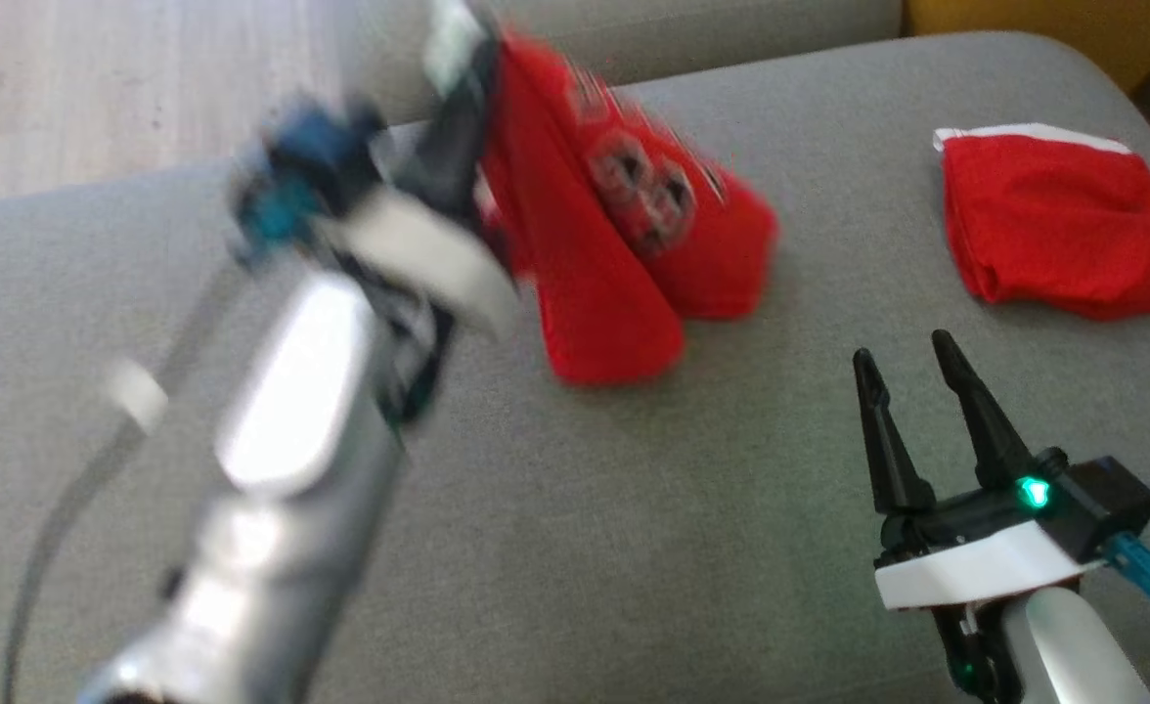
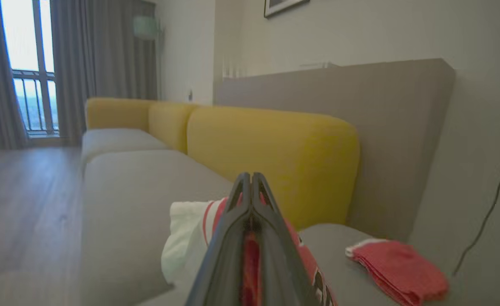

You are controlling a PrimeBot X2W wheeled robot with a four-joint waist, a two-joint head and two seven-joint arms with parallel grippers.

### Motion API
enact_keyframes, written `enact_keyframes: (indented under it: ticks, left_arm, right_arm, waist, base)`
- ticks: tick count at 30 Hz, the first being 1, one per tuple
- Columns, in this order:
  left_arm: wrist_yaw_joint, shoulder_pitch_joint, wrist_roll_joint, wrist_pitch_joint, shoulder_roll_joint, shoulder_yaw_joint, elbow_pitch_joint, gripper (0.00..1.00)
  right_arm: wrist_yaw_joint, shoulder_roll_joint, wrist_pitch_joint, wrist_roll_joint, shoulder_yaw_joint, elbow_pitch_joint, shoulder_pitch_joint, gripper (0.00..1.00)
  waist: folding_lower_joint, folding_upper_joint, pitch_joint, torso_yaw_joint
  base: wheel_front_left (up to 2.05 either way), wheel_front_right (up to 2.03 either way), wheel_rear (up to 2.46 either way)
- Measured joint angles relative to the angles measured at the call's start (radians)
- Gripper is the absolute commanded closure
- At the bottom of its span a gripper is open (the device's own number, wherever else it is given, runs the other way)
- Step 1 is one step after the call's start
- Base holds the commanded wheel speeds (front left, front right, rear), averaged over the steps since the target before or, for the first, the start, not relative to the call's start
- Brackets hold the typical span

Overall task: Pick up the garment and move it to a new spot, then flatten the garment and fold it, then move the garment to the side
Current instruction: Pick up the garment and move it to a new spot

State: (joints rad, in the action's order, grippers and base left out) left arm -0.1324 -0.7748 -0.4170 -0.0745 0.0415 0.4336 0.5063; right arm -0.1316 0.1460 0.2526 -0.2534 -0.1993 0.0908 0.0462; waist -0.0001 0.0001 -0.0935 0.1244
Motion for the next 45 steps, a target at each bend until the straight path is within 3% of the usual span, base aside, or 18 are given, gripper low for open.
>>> enact_keyframes:
  ticks: [8,14,15,16,23,31,37,45]
  left_arm:
    - [0.024,0.362,-0.052,0.021,0.0,0.236,-0.076,1.0]
    - [0.056,0.459,-0.131,0.03,0.006,0.328,-0.124,0.97]
    - [0.064,0.461,-0.143,0.029,0.007,0.341,-0.13,0.55]
    - [0.072,0.463,-0.155,0.029,0.007,0.349,-0.136,0.0]
    - [0.191,0.484,-0.133,-0.086,0.011,0.335,-0.178,0.0]
    - [0.338,0.616,-0.118,-0.166,0.083,0.173,-0.256,0.0]
    - [0.38,0.779,-0.066,-0.175,0.12,0.007,-0.351,0.0]
    - [0.392,1.002,0.1,-0.178,0.095,-0.127,-0.458,0.0]
  right_arm:
    - [0.0,-0.009,0.003,0.008,0.019,-0.013,0.0,0.0]
    - [0.0,-0.01,0.003,0.008,0.032,-0.012,0.0,0.0]
    - [0.0,-0.01,0.003,0.008,0.032,-0.01,0.0,0.0]
    - [0.0,-0.011,0.003,0.008,0.031,-0.007,0.0,0.0]
    - [0.0,-0.012,0.003,0.008,0.013,0.02,-0.042,0.0]
    - [0.0,-0.019,0.003,0.008,0.021,0.047,-0.106,0.0]
    - [0.0,-0.038,0.003,0.0,0.042,0.058,-0.158,0.0]
    - [0.0,-0.047,0.003,-0.003,0.056,0.076,-0.217,0.0]
  waist:
    - [0.0002,0.0,-0.069,0.022]
    - [0.0002,0.0,-0.081,-0.009]
    - [0.0002,0.0,-0.078,-0.017]
    - [0.0002,0.0,-0.073,-0.024]
    - [0.0,0.0,0.008,-0.066]
    - [-0.0001,0.0,0.122,-0.114]
    - [-0.0002,0.0,0.182,-0.141]
    - [-0.0001,0.0,0.214,-0.159]
  base:
    - [0.0,0.0,0.0]
    - [0.0,0.0,0.0]
    - [0.0,0.0,0.0]
    - [0.0,0.0,0.0]
    - [0.0,0.0,0.0]
    - [0.0,0.0,0.0]
    - [0.0,0.0,0.0]
    - [0.0,0.0,0.0]
